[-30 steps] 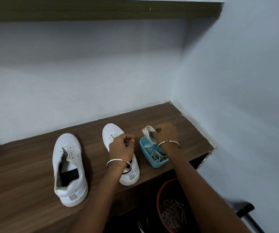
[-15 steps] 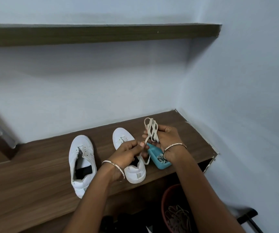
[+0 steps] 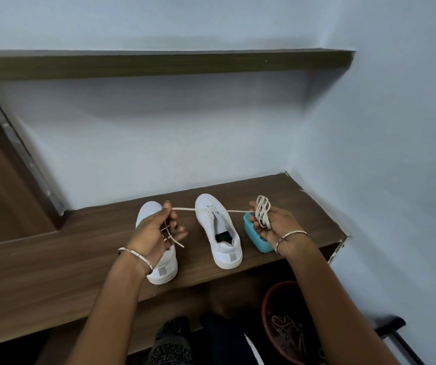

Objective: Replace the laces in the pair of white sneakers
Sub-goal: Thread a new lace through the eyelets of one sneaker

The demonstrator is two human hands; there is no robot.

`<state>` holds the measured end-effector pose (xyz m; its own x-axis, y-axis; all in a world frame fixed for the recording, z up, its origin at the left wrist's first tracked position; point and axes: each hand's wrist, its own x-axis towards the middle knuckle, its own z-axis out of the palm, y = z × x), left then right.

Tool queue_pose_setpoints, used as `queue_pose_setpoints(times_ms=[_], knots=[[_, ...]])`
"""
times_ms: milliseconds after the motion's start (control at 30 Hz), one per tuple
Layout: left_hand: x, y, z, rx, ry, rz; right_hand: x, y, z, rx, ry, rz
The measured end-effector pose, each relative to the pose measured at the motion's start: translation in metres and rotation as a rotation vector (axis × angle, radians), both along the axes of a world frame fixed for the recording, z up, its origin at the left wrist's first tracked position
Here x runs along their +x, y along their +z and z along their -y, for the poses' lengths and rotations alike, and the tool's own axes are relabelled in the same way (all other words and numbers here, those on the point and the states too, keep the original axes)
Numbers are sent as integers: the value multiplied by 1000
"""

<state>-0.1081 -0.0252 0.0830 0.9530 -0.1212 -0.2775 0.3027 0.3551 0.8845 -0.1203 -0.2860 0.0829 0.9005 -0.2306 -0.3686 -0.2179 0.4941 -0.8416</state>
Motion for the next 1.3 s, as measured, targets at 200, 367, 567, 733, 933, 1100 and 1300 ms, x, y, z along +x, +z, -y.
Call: queue_pose_setpoints(times_ms=[200, 367, 567, 733, 933, 1100, 1300], knots=[[-15, 8, -34, -268, 83, -39, -18, -10, -1, 43, -10, -78], [-25, 9, -56, -299, 124, -5, -24, -23, 8, -197, -34, -152], [-33, 8, -46, 112, 62, 103, -18, -29, 1, -662, 133, -111], [-40, 16, -25, 604, -108, 309, -27, -14, -42, -1017, 123, 78], [-41, 28, 1, 883, -172, 405, -47, 4, -106, -442, 461, 487], [-37, 25, 7, 759, 1, 292, -44, -6, -113, -319, 542, 534], [-25, 7, -4, 502, -39, 227, -32, -17, -99, -499, 414, 536]])
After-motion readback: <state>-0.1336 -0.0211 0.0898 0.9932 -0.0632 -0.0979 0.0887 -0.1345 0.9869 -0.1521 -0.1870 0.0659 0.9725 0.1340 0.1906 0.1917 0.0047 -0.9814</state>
